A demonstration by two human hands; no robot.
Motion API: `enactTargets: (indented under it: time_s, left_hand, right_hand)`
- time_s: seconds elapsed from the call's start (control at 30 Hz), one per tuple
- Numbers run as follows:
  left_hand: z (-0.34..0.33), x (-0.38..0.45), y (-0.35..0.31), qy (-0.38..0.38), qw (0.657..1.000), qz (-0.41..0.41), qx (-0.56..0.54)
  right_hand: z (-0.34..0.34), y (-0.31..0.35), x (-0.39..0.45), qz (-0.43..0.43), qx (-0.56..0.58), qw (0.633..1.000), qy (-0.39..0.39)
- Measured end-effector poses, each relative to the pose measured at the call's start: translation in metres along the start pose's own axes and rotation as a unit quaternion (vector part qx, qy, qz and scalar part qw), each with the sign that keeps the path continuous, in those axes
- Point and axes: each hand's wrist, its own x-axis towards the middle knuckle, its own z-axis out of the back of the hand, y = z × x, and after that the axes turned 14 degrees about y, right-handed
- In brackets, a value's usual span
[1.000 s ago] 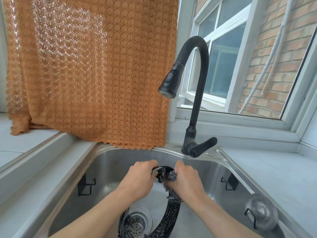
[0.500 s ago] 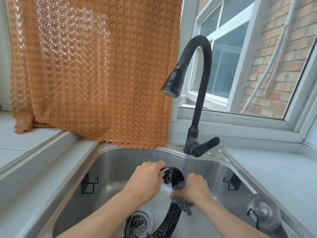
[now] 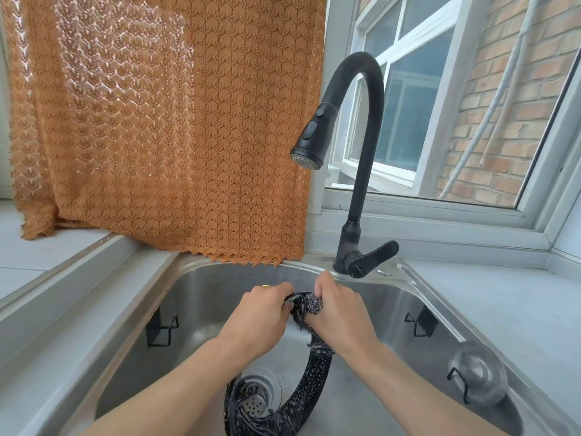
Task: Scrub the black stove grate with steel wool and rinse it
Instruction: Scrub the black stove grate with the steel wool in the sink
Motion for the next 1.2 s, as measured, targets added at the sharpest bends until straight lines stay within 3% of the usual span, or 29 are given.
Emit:
enactTargets:
  time_s: [0.1,0.4,0.5,0.63,0.87,1.0,1.2]
  left_hand:
    - [0.001,0.001,0.002,0.002,1.000,-0.006,-0.015]
    - [0.011,-0.001,0.001,0.030,0.998,-0.018,-0.061]
    - [0.020,-0.003,0.007,0.103,0.991,0.027,-0.078]
    - [0.030,-0.006,0.033,0.240,0.957,0.073,-0.144]
    - [0.028,-0.010,0.061,0.393,0.905,0.127,-0.105]
    - [0.020,-0.010,0.061,0.386,0.909,0.104,-0.120]
    - [0.014,-0.003,0.053,0.319,0.910,0.101,-0.245]
  right_hand:
    - [-0.001,-0.003,0.000,0.036,-0.023,0.999,-0.019]
    - [0.002,-0.013,0.004,0.019,-0.087,0.996,0.006]
    - [0.004,-0.020,0.004,0.002,-0.079,0.997,-0.005]
    - [0.006,-0.031,0.004,-0.023,-0.053,0.998,-0.003]
    - [0.007,-0.050,0.007,-0.071,-0.009,0.997,0.007]
    - [0.010,-0.059,0.007,-0.104,0.029,0.994,0.023]
    - [0.015,-0.072,0.005,-0.151,0.084,0.984,0.045]
